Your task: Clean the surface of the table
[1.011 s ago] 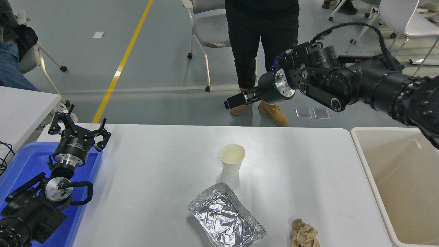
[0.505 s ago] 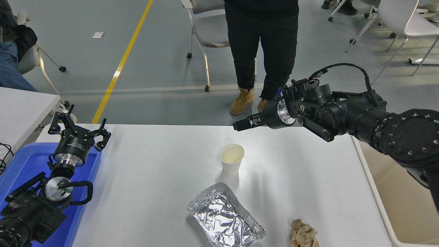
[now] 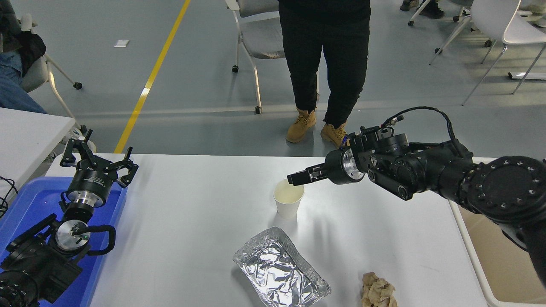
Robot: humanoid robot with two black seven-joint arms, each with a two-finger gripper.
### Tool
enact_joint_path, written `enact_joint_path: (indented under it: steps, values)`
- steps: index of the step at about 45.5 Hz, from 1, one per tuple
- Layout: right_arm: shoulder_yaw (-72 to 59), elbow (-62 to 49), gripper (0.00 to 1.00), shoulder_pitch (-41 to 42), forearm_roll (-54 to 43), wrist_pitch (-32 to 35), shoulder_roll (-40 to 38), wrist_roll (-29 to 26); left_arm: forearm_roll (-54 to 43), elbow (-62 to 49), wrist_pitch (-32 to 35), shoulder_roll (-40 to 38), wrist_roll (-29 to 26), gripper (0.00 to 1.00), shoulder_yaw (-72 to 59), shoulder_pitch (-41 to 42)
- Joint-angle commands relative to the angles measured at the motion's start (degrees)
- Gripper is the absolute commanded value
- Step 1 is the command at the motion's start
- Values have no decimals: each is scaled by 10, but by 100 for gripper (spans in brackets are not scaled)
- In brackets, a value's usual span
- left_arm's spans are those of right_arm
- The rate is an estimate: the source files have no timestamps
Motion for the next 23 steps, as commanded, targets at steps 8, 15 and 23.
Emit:
enact_joint_path:
  steps: [8, 15, 23]
  values:
    - [-1, 0, 96, -58, 0, -74, 0, -1, 0, -1, -1, 0, 0, 100, 0, 0]
    - [-1, -5, 96, -66, 0, -86, 0, -1, 0, 0, 0, 0, 1, 100, 0, 0]
    - [-3, -6, 96, -69, -1, -96, 0, -1, 0, -1, 0, 0, 0, 100, 0, 0]
